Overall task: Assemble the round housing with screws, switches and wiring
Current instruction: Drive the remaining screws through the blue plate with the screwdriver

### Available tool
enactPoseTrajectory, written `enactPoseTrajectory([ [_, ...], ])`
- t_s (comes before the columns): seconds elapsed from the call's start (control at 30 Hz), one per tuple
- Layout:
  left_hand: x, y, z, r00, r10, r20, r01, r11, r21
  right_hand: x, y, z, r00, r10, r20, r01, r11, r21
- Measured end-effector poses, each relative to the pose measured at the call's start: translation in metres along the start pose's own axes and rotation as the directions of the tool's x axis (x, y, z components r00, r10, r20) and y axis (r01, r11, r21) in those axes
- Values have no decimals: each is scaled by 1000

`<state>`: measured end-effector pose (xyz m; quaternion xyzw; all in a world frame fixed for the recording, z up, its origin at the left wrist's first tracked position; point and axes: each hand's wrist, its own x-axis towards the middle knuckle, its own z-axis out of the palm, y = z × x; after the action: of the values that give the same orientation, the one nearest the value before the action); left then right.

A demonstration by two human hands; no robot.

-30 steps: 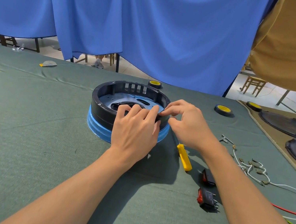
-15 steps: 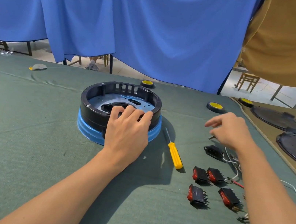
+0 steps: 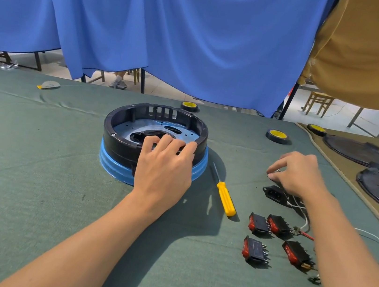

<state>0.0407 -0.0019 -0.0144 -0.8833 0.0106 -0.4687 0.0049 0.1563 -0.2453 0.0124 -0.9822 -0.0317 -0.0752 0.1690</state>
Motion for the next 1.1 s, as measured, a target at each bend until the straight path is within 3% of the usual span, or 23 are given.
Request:
enactPoseTrajectory([
  [0.43,1,-1,-2,1000,4,10,-4,1000,-21,4,-4,2,996,-87,4,87,992,-86],
  [0.53,1,-2,-1,1000,4,5,-3,1000,-19,6,-11,-3,990,-115,-76,118,992,41],
  [0.7,4,-5,1,1000,30,-8,-30,999,-18,-14,-49,-27,964,-258,-58,264,923,279],
  [0.77,5,-5,1,999,34,-1,-34,999,-6,-31,-73,-30,964,-262,-39,249,847,469],
  [0.87,8,-5,-1,1000,30,4,-30,999,21,-56,-110,-24,957,-272,97,95,614,783],
  [1.0,11,-6,-7,998,55,10,-55,998,5,-74,-141,-3,960,-210,187,-83,423,902],
  [1.1,11,-9,-8,999,39,13,-39,999,15,-74,-145,7,966,-104,236,-212,197,957],
])
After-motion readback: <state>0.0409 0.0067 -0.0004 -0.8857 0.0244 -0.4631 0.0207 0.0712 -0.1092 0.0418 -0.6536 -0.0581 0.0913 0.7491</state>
